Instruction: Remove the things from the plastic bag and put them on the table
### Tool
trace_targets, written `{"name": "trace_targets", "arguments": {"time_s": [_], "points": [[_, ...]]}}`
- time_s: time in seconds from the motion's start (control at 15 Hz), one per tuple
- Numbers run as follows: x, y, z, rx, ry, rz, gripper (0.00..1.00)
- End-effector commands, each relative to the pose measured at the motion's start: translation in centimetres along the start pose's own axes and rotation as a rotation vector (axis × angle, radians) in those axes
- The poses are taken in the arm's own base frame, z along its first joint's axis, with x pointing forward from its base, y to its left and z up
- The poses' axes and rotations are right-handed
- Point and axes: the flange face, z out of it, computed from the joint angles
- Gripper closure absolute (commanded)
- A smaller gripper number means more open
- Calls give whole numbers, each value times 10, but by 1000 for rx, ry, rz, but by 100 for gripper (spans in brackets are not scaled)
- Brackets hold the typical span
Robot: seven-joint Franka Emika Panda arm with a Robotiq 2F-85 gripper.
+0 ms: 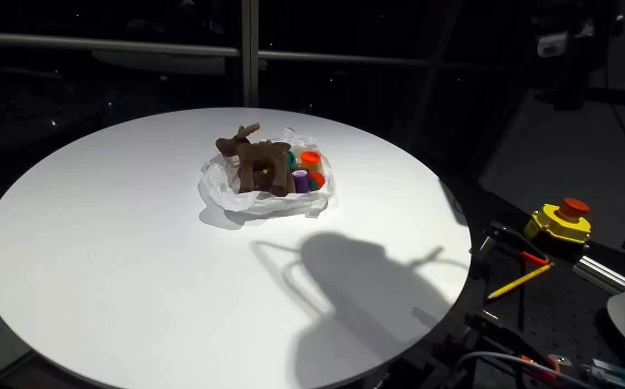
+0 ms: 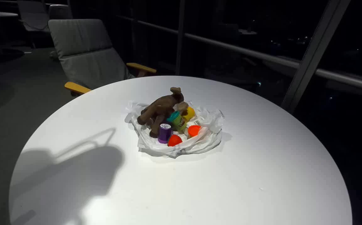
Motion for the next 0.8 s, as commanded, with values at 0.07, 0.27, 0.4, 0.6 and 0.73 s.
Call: {"name": "trace_targets", "arguments": {"time_s": [0.07,0.27,0.4,0.6,0.73], "points": [[0,0,-1,-1,-1,0,0],[0,0,-1,-1,-1,0,0],[0,0,-1,-1,-1,0,0],[1,0,-1,-3,-1,3,0],[31,-36,-2,0,7,13,0]]}}
